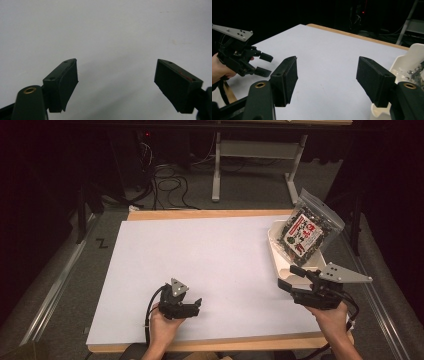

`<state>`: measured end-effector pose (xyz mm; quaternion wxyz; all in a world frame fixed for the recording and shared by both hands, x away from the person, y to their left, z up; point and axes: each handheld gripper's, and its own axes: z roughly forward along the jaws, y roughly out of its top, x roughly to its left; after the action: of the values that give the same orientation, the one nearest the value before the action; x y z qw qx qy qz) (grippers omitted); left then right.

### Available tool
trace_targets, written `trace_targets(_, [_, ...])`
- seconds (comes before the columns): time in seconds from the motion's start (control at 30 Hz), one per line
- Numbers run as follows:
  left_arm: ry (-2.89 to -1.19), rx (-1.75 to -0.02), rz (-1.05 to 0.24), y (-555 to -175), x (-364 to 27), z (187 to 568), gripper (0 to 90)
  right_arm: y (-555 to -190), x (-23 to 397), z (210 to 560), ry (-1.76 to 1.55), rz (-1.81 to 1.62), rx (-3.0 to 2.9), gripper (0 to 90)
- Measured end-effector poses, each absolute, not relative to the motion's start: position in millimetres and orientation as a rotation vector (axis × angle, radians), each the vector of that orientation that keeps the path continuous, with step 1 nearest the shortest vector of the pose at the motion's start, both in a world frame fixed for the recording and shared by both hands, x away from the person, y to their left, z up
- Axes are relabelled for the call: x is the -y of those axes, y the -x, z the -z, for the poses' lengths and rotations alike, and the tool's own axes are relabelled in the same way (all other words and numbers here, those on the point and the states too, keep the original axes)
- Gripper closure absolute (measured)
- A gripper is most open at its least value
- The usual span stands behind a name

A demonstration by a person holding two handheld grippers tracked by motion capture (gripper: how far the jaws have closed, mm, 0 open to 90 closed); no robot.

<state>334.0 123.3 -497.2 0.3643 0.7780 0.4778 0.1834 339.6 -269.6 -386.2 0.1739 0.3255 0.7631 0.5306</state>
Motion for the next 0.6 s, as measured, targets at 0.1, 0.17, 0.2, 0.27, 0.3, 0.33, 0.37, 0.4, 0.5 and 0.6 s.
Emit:
trace_targets(0.1, [-1.996,-1.23,-0.465,-334.5,-123.8,497.3,19.5,-339.7,264.4,389.5,-0.926,-1.501,-2.185,34.7])
trace_targets(0.17, [-1.997,-1.22,-0.462,-334.4,-123.2,497.3,19.2,-341.2,261.6,391.8,-0.931,-1.482,-2.203,35.1])
trace_targets(0.2, [-1.997,-1.217,-0.461,-334.2,-122.9,497.3,19.2,-341.7,260.6,393.0,-0.935,-1.48,-2.209,35.4])
trace_targets(0.27, [-1.998,-1.216,-0.459,-334.0,-122.8,497.3,19.2,-342.7,258.4,395.3,-0.941,-1.471,-2.216,35.7])
trace_targets(0.3, [-1.997,-1.217,-0.459,-333.9,-123.1,497.2,19.2,-343.6,257.4,396.8,-0.936,-1.471,-2.221,35.8])
trace_targets(0.33, [-1.997,-1.217,-0.459,-333.9,-123.1,497.2,19.2,-343.9,256.2,398.0,-0.946,-1.469,-2.225,35.8])
trace_targets(0.37, [-1.995,-1.221,-0.457,-334.1,-123.7,497.2,19.2,-344.4,254.9,399.1,-0.952,-1.465,-2.23,35.8])
trace_targets(0.4, [-1.995,-1.22,-0.453,-334.4,-123.7,497.2,19.2,-344.8,253.5,400.1,-0.964,-1.459,-2.236,35.8])
trace_targets(0.5, [-2.003,-1.217,-0.451,-334.8,-122.6,497.6,19.2,-347.5,249.8,403.0,-0.965,-1.449,-2.247,35.9])
trace_targets(0.6, [-2.005,-1.213,-0.453,-334.4,-122.3,497.6,19.2,-348.6,247.4,404.8,-0.958,-1.442,-2.252,36.0])
